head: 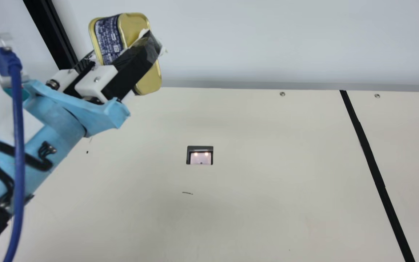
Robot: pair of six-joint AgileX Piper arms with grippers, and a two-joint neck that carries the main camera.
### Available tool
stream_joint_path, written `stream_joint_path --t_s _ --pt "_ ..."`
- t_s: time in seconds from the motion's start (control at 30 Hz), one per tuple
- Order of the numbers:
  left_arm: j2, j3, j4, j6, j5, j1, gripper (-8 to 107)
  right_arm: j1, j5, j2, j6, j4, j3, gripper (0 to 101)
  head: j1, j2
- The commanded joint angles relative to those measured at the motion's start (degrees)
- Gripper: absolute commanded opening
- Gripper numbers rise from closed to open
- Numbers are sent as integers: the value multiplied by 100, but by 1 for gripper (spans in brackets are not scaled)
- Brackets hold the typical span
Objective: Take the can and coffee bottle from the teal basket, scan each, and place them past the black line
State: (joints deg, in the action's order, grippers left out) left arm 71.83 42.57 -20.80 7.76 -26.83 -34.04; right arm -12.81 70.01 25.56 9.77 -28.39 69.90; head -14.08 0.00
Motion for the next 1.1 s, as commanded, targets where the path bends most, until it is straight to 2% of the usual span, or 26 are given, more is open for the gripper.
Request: stream_joint_path --t_s 0.0,0.63,0.87,1.07 --pt "0 0 0 0 0 0 10 0 0 0 0 0 0 101 -54 -20" --pt "17 -2 27 -2 -39 -28 10 0 0 0 0 0 0 101 -54 -20" --pt "554 -143 574 402 -669 -288 10 0 0 0 0 0 0 101 -54 -20" --pt "1122 -470 1214 853 -1675 -318 10 0 0 0 0 0 0 101 -54 -20"
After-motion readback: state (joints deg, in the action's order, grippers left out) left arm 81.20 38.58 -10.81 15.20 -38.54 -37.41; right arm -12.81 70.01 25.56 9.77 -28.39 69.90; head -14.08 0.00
